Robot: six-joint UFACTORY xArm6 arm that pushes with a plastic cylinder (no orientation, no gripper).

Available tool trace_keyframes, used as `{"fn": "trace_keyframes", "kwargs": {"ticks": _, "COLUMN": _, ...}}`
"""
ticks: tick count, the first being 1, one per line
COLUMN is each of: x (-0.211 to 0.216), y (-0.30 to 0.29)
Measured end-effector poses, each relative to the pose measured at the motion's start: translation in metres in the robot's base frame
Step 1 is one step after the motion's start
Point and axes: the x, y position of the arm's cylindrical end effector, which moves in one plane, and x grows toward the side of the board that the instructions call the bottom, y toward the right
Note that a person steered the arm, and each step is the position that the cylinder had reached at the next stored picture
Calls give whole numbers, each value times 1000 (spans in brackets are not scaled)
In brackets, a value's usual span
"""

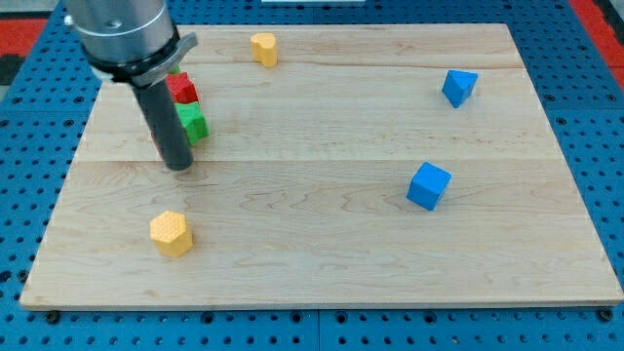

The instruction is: Touch the bottom of blue triangle

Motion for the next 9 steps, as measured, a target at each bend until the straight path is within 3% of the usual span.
{"fn": "trace_keyframes", "kwargs": {"ticks": 1, "x": -9, "y": 15}}
{"fn": "trace_keyframes", "kwargs": {"ticks": 2, "x": -11, "y": 103}}
{"fn": "trace_keyframes", "kwargs": {"ticks": 3, "x": -62, "y": 171}}
{"fn": "trace_keyframes", "kwargs": {"ticks": 4, "x": -74, "y": 271}}
{"fn": "trace_keyframes", "kwargs": {"ticks": 5, "x": -23, "y": 361}}
{"fn": "trace_keyframes", "kwargs": {"ticks": 6, "x": -57, "y": 401}}
{"fn": "trace_keyframes", "kwargs": {"ticks": 7, "x": -108, "y": 327}}
{"fn": "trace_keyframes", "kwargs": {"ticks": 8, "x": -129, "y": 247}}
{"fn": "trace_keyframes", "kwargs": {"ticks": 9, "x": -116, "y": 275}}
